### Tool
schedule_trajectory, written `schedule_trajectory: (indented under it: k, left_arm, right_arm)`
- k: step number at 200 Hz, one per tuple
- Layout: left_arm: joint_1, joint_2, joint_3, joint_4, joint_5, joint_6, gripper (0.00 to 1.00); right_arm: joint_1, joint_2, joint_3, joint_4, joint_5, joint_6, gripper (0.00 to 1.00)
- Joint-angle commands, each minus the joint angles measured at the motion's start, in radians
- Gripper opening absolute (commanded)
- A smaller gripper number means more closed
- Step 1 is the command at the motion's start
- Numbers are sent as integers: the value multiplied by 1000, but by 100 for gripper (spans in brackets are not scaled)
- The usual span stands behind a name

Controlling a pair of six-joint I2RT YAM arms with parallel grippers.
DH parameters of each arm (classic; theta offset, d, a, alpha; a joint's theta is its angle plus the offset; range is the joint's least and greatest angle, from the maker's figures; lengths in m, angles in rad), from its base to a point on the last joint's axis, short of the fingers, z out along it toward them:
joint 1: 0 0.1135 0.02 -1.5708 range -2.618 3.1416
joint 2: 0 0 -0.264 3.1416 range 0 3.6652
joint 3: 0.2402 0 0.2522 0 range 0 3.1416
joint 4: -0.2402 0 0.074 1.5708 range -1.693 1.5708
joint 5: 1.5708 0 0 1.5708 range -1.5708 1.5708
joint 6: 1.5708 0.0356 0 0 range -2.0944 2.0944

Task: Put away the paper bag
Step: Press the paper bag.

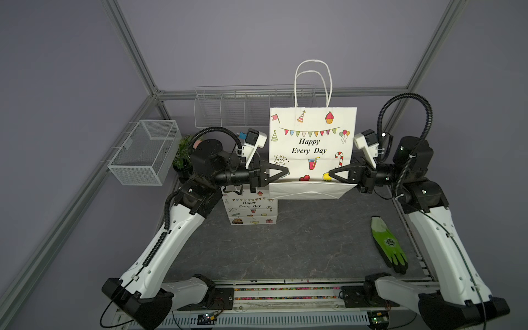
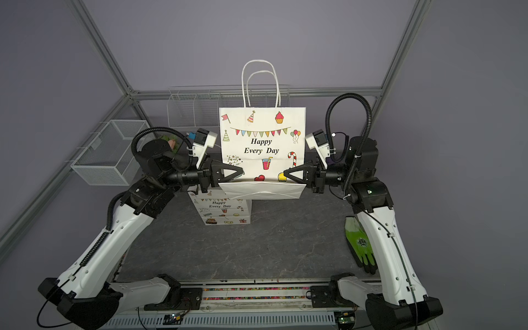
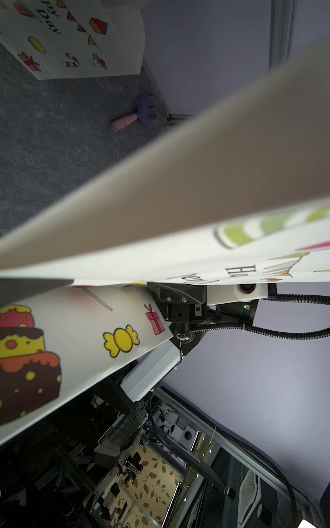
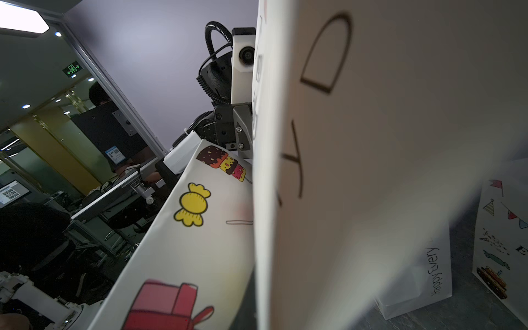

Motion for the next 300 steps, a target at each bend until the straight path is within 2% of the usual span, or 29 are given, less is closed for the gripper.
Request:
schedule_trajectory:
  k: [1,26,39,57,89,123,183,247,287,300]
  left_arm:
    - [4,-11,-19,46,13,-13,25]
    - [4,-35,-34,53,23,-4,76]
    - [4,-51,-38,47,18,5,89]
    - [3,-81,-34,0,-24,45,98]
    - [4,-147,5,-227,-173,196,100]
    - [4,-190,3,-311,-216,255,100]
    - [3,-115,9,-295,-181,238,100]
    - [3,-83,-5,-200,-219,169,100]
    - [3,-98,-31,-91,-162,105,100]
    - [3,-97,-37,-67,-146,88,95]
  right_arm:
    - [7,6,31,-52,32,-52,7]
    - [-6,0,45,-76,63,-68,7]
    - [-19,-5,42,-74,66,-62,7]
    - [-37,-9,39,-72,75,-57,7]
    - [-77,-7,35,-77,115,-48,7]
    - [-106,-24,10,-1,113,16,7]
    - [-96,-51,-39,206,37,175,7]
    - [-15,-28,-27,205,-15,164,7]
    - [5,-18,-17,169,-29,131,7]
    - [7,-18,-17,168,-33,129,7]
